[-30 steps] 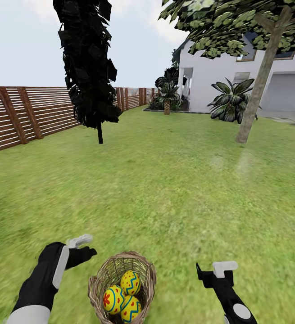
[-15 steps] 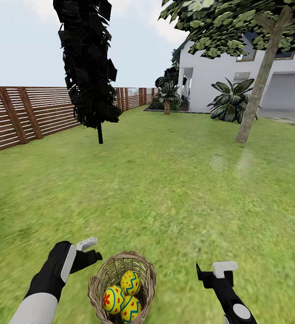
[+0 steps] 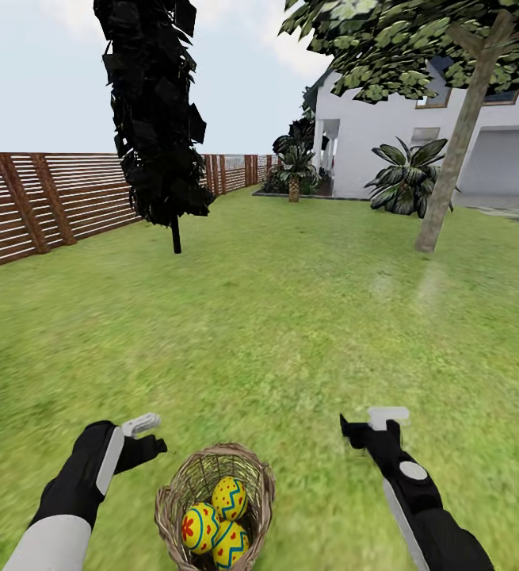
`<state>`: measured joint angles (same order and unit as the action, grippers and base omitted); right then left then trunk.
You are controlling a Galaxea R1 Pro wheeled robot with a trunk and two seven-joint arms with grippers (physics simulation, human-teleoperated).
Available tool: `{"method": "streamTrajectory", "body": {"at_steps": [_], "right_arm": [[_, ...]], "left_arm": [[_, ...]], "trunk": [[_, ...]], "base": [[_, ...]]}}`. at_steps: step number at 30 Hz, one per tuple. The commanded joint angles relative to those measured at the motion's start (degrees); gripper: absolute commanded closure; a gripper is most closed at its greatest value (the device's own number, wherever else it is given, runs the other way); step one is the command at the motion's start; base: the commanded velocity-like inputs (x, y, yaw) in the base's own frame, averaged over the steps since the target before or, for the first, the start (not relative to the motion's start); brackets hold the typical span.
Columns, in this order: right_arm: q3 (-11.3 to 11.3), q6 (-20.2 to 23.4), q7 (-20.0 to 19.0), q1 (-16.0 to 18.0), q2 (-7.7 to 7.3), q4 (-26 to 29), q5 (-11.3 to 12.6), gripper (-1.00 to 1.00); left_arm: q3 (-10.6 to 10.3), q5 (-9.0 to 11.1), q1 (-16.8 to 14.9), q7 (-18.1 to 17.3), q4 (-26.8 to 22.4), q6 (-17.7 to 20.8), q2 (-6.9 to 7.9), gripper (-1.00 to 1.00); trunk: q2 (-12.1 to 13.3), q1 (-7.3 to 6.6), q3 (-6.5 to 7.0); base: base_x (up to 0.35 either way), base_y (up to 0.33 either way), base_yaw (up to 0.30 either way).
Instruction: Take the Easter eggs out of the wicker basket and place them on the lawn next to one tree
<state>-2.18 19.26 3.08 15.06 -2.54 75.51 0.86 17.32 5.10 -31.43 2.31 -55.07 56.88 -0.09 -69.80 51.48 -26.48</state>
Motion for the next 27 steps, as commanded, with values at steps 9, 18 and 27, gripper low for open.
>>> {"method": "streamTrajectory", "body": {"at_steps": [9,18,27], "right_arm": [[-1.68,7.26,0.11,4.92,-0.44,-0.10,16.12,-1.00],[-1.95,7.13,0.09,4.98,-0.36,0.08,16.21,-1.00],[-1.95,7.07,0.17,4.98,-0.36,0.72,15.94,-1.00]], "left_arm": [[-1.07,0.55,-0.11,0.41,0.75,-1.22,-0.64,-1.00],[-7.97,0.58,-0.05,0.37,-2.16,-2.00,-0.41,-1.00],[-8.50,0.40,-0.04,0.43,-4.90,-1.95,-0.10,-1.00]], "trunk": [[-0.04,0.00,-0.07],[-0.04,0.00,-0.07],[-3.65,1.98,-1.69]], "base": [[0.000,0.000,0.000],[0.000,0.000,0.000],[0.000,0.000,0.000]]}}
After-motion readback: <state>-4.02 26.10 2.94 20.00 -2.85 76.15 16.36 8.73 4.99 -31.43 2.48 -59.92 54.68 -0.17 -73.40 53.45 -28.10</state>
